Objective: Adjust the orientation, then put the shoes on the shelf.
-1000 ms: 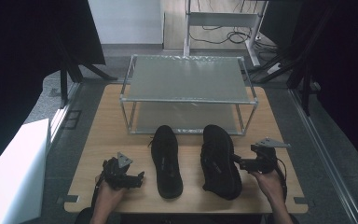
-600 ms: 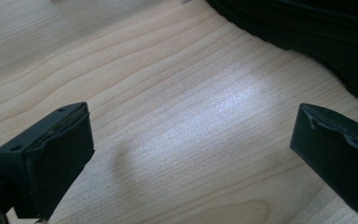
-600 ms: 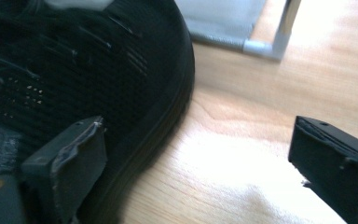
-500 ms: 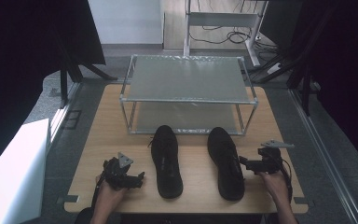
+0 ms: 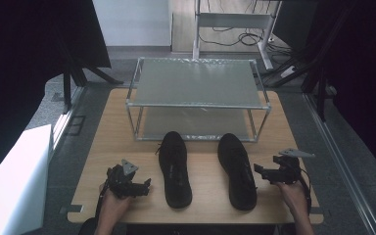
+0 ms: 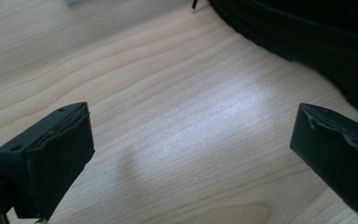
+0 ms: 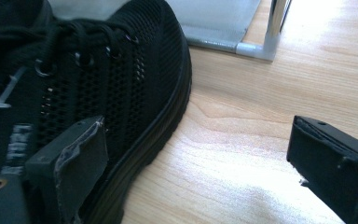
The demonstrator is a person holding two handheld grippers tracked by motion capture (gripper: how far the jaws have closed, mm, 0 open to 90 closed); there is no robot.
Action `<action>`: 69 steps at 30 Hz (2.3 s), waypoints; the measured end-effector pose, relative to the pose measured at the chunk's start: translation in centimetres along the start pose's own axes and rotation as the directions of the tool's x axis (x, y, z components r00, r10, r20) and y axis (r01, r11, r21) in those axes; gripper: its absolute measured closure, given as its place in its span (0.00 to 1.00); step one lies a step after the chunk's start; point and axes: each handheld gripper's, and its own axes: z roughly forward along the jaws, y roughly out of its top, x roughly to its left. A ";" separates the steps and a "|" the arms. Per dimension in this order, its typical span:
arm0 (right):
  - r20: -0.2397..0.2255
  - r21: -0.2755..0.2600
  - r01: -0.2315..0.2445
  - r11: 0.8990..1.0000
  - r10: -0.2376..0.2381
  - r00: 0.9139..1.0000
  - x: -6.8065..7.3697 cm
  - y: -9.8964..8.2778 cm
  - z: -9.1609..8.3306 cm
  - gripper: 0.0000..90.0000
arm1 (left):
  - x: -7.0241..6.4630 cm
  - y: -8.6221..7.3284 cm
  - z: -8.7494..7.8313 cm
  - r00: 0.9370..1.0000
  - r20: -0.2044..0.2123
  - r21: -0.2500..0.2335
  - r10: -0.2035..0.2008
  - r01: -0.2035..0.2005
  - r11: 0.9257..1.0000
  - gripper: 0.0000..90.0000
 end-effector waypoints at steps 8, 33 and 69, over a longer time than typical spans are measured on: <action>-0.037 -0.015 -0.010 1.000 0.009 0.999 0.6 -0.1 -1.0 0.03 | -0.6 0.8 -1.1 0.999 0.021 -0.076 -0.049 0.051 0.996 0.00; -0.182 -0.017 -0.035 0.999 0.031 0.983 3.7 0.2 -0.2 0.03 | -4.7 5.3 -0.6 0.976 0.191 -0.177 -0.105 0.140 0.974 0.00; 0.116 0.013 0.079 0.997 -0.080 0.990 5.7 0.4 3.6 0.82 | -4.4 6.0 2.7 0.993 0.080 -0.077 -0.085 0.091 0.993 0.75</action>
